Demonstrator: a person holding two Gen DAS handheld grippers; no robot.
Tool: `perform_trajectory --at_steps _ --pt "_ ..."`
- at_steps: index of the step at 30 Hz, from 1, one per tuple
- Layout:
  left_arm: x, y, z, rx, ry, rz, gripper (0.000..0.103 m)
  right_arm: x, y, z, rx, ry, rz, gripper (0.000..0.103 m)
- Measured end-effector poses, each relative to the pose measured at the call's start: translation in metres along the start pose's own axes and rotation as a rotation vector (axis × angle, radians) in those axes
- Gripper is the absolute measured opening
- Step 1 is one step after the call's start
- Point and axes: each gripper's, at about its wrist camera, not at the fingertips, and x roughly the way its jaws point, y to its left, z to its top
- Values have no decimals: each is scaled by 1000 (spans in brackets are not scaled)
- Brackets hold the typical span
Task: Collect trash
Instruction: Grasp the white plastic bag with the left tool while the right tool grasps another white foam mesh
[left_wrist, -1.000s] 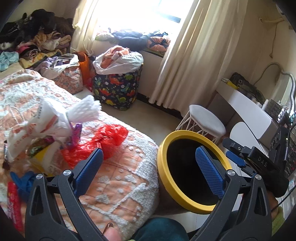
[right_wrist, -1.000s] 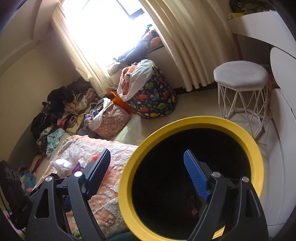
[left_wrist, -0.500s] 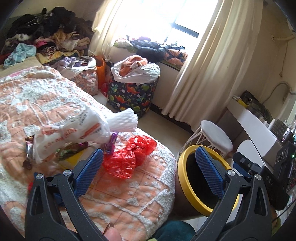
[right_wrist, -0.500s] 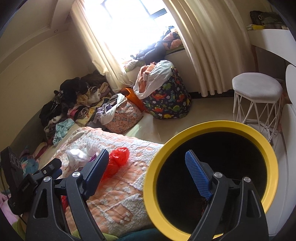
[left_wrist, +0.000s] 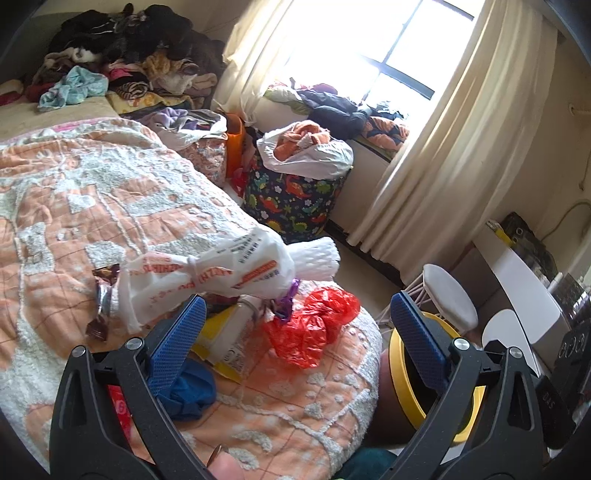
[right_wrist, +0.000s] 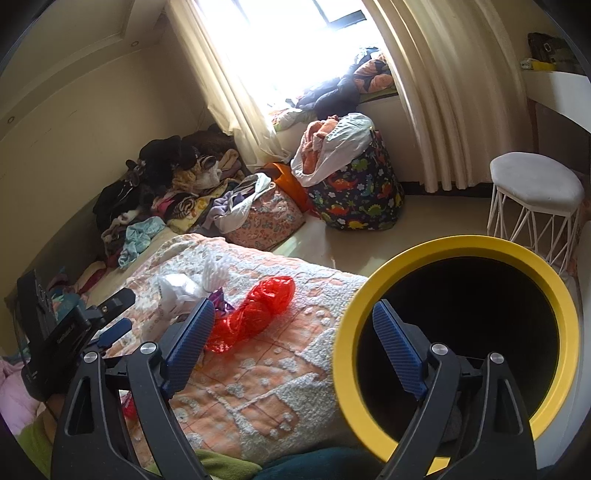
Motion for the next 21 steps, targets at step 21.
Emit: perform_trajectory --at_steps 21 --pt "10 94 11 -255 25 53 92 67 71 18 -77 99 76 85"
